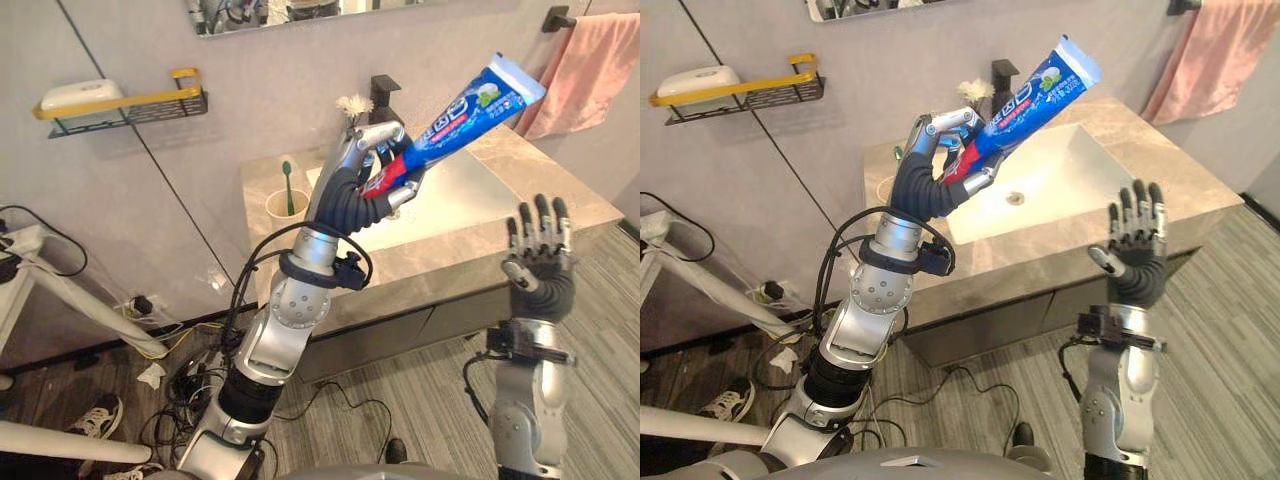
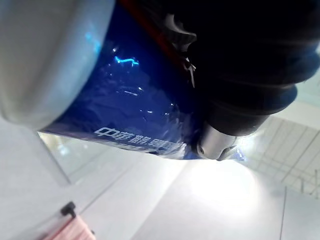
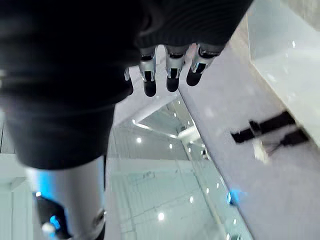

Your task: Organize washtable

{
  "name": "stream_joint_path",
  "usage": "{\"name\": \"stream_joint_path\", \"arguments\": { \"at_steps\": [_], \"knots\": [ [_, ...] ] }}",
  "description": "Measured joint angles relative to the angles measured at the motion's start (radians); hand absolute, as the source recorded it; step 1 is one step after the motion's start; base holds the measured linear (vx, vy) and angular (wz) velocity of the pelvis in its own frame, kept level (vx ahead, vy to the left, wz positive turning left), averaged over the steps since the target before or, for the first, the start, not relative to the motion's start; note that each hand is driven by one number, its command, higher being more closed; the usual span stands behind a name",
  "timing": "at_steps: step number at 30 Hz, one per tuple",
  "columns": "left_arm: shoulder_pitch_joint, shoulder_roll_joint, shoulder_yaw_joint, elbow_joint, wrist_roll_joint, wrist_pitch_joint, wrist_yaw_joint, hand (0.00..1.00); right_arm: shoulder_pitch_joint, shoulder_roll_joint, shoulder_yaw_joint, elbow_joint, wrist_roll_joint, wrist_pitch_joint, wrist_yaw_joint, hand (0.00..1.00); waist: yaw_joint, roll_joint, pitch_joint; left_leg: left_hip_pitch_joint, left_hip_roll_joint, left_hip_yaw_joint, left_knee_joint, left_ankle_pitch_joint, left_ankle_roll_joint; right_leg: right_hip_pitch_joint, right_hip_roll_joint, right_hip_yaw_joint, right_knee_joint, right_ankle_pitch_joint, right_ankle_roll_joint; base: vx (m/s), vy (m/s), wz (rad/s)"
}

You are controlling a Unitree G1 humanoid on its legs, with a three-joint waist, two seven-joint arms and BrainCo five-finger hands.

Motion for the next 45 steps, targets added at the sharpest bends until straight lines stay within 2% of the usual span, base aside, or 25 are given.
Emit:
{"name": "stream_joint_path", "arguments": {
  "at_steps": [4, 7, 16, 22, 28, 31, 35, 45],
  "knots": [
    [0.0, 0.0, -0.002, 0.011, 0.0, 0.0, 0.023, 1.0, -0.053, 0.0, 0.094, 0.001, 0.131, 0.002, 0.037, 0.0, 0.009, -0.018, -0.011, 0.0, 0.0, -0.02, -0.024, 0.022, 0.0, 0.003, 0.002, -0.024, 0.0, -0.002, -0.003, -0.01, -0.022, 0.18],
    [0.0, 0.0, -0.009, 0.021, 0.0, 0.0, 0.034, 1.0, -0.081, -0.001, 0.119, 0.003, 0.168, 0.002, 0.042, 0.0, 0.024, -0.019, -0.012, 0.01, -0.003, -0.029, -0.039, 0.033, 0.001, 0.011, 0.0, -0.033, 0.0, -0.003, -0.004, -0.01, -0.003, 0.1],
    [0.0, 0.002, -0.081, 0.064, 0.0, 0.001, 0.04, 1.0, -0.195, -0.003, 0.204, 0.072, 0.267, 0.003, 0.044, 0.0, 0.026, -0.03, -0.017, 0.019, -0.006, -0.046, -0.075, 0.058, 0.001, 0.015, 0.001, -0.058, -0.001, -0.006, -0.008, 0.0, -0.005, 0.07],
    [-0.003, 0.0, -0.118, 0.121, 0.0, 0.0, 0.04, 1.0, -0.274, -0.006, 0.265, 0.081, 0.416, 0.0, 0.05, 0.0, 0.029, -0.036, -0.021, 0.017, -0.007, -0.054, -0.076, 0.059, 0.001, 0.016, 0.001, -0.065, -0.001, -0.006, -0.008, 0.0, -0.001, 0.02],
    [-0.014, -0.001, -0.151, 0.134, 0.0, 0.001, 0.039, 1.0, -0.334, -0.019, 0.298, 0.151, 0.452, 0.001, 0.048, 0.0, 0.037, -0.038, -0.022, 0.016, -0.007, -0.055, -0.077, 0.062, 0.003, 0.018, 0.0, -0.069, -0.001, -0.006, -0.008, 0.0, 0.0, 0.01],
    [-0.023, -0.001, -0.158, 0.134, -0.001, 0.0, 0.042, 1.0, -0.354, -0.027, 0.301, 0.15, 0.464, 0.0, 0.049, 0.0, 0.05, -0.038, -0.023, 0.017, -0.006, -0.055, -0.077, 0.063, 0.003, 0.019, 0.0, -0.07, -0.001, -0.006, -0.008, 0.0, 0.0, 0.0],
    [-0.023, -0.001, -0.158, 0.134, -0.018, 0.0, 0.055, 1.0, -0.379, -0.027, 0.312, 0.151, 0.49, 0.0, 0.049, 0.0, 0.053, -0.041, -0.024, 0.017, -0.006, -0.056, -0.079, 0.065, 0.003, 0.019, 0.0, -0.071, -0.001, -0.006, -0.008, 0.0, 0.0, 0.0],
    [-0.023, 0.001, -0.178, 0.15, -0.023, 0.0, 0.06, 1.0, -0.387, -0.048, 0.313, 0.15, 0.491, -0.002, 0.048, 0.0, 0.055, -0.063, -0.039, 0.017, -0.007, -0.057, -0.079, 0.065, 0.003, 0.02, 0.0, -0.072, -0.001, -0.006, -0.008, 0.0, 0.0, 0.0]
  ]
}}
